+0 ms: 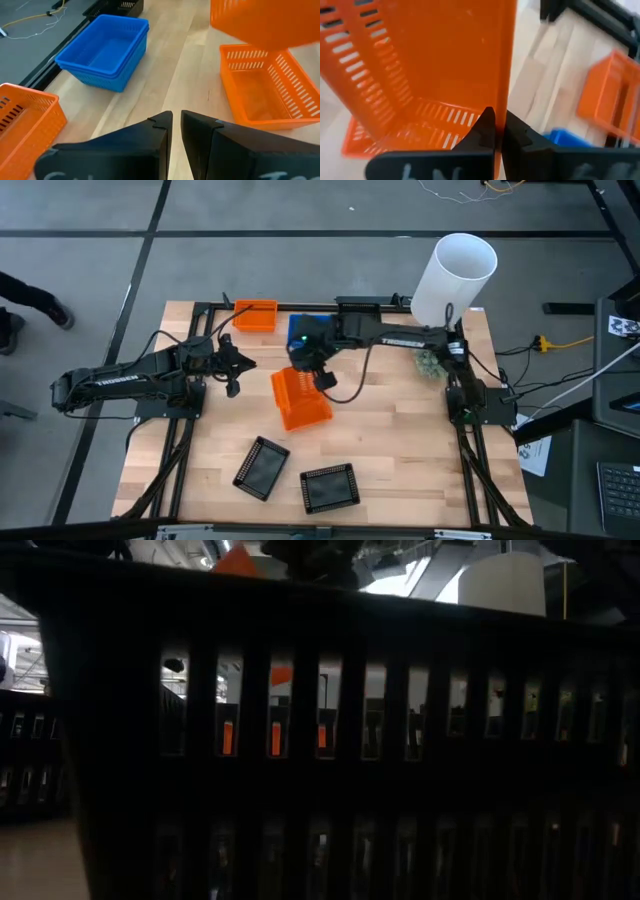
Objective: Stack baskets by color
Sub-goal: Stack the bottom orange bin on the middle orange bin
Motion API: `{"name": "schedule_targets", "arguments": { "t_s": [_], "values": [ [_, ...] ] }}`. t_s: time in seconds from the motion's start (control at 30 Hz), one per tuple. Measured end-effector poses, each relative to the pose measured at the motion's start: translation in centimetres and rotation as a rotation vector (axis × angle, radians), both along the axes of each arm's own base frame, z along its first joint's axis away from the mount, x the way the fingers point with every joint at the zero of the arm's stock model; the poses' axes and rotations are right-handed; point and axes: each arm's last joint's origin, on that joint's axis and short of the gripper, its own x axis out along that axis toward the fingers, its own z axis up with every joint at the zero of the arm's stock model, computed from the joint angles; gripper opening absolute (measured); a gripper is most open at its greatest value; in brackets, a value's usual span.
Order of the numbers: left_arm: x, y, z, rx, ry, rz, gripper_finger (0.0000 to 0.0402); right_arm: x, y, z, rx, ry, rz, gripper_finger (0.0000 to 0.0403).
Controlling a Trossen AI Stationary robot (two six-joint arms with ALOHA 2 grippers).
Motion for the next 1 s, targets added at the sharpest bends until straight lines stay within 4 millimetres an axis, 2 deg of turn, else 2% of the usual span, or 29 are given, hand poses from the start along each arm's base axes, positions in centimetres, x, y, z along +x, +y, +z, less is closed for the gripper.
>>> {"name": "schedule_targets", "arguments": {
  "t_s": [0.17, 0.4, 0.6, 1.0],
  "values": [
    [0.0, 0.0, 0.0, -0.001, 0.004, 0.0, 0.003, 1.5, 0.3, -1.5, 0.04, 0.109, -0.031, 0.0002],
    [0.0, 0.0, -0.1, -0.002, 0.009, 0.0, 0.003, 1.3, 0.8, -4.1, 0.116, 0.345, -0.141, 0.0002],
    [-0.1, 0.0, -0.3, -0.008, 0.028, 0.0, 0.003, 1.1, 1.4, -4.6, 0.201, 0.396, -0.161, 0.0002],
    [-0.2, -0.1, -0.5, -0.018, 0.057, 0.0, 0.003, 1.1, 2.0, -4.6, 0.238, 0.402, -0.143, 0.0025]
  ]
}}
